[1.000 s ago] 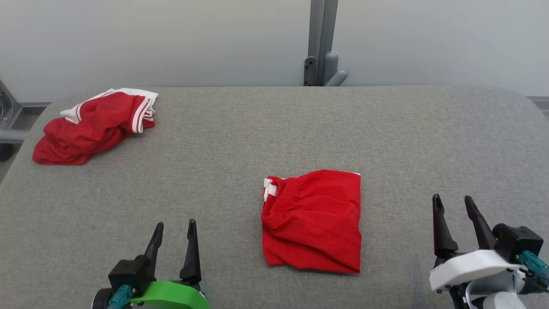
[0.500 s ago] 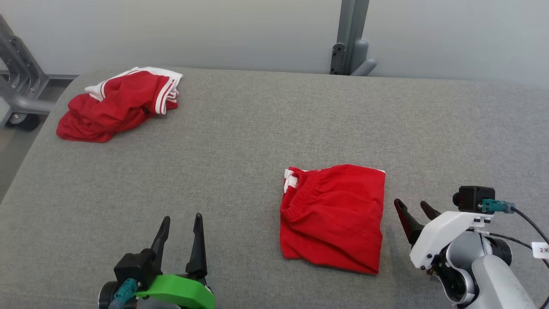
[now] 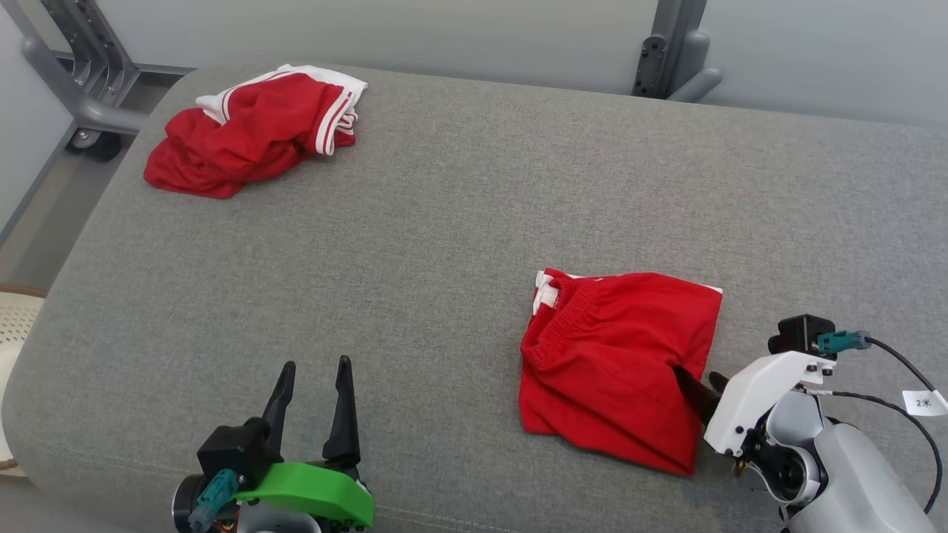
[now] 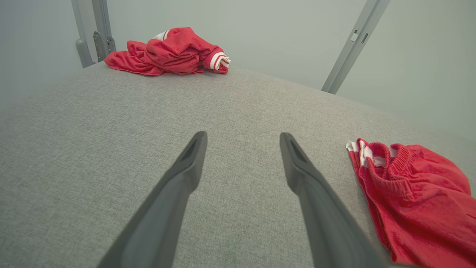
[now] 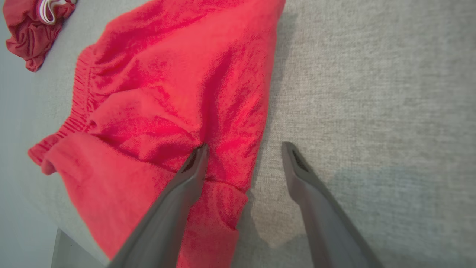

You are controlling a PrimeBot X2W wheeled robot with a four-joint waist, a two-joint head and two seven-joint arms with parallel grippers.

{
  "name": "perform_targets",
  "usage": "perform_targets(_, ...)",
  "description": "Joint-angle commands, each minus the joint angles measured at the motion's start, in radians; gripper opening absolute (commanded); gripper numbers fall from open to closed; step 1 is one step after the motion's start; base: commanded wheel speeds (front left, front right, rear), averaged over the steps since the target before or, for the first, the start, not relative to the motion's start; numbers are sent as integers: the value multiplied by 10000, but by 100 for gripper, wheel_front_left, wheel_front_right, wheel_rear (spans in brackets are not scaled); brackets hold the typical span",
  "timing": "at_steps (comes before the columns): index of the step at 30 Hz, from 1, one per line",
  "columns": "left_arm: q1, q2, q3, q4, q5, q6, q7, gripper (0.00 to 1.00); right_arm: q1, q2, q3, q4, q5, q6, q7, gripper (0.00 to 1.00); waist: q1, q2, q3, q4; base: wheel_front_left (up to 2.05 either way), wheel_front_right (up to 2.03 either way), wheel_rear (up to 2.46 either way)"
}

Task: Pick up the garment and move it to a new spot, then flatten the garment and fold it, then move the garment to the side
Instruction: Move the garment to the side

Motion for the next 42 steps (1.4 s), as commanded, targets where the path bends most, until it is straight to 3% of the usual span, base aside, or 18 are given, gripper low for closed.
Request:
perform_targets(1, -141, 12, 12, -23, -75, 33, -27, 100, -103, -36, 61, 92, 58, -1, 70, 78, 0, 0, 77, 52, 0, 0, 0)
perform_targets(2, -147, 12, 27, -36, -80, 48, -27, 100, -141, -57, 131, 107, 72, -1, 78, 50, 0, 0, 94, 30, 0, 0, 0)
perform_targets(3, -158, 11, 46, -49, -85, 57, -27, 100, -198, -93, 188, 102, 70, -1, 55, 45, 0, 0, 113, -1, 0, 0, 0)
perform_targets(5, -187, 11, 55, -76, -81, 50, -27, 100, -322, -165, 316, 52, 97, -1, 35, 22, 0, 0, 157, -96, 0, 0, 0)
perform_targets(6, -204, 11, 48, -81, -77, 43, -27, 100, -374, -216, 358, 22, 114, -1, 12, 0, 0, 0, 183, -148, 0, 0, 0)
perform_targets(16, -443, 11, -25, -320, 90, -22, -27, 100, -1080, -1028, 675, -262, -418, -2, -609, 0, 0, 0, 701, -1210, 0, 0, 0)
perform_targets(24, -1064, 13, -259, -506, 400, -136, -25, 100, -2080, -1776, 604, -224, -854, -2, -880, 0, 0, 0, 1547, -3022, 0, 0, 0)
perform_targets(35, -1979, 118, -485, -481, 1036, -362, -27, 100, -3650, -1785, 1106, 220, -1198, -2, -1296, 0, 0, 0, 2516, -5028, 0, 0, 0)
perform_targets(42, -2365, 209, -749, -418, 1217, -454, 28, 100, -4724, -1659, 1453, 1136, -1473, -2, -1975, 0, 0, 0, 2875, -5313, 0, 0, 0)
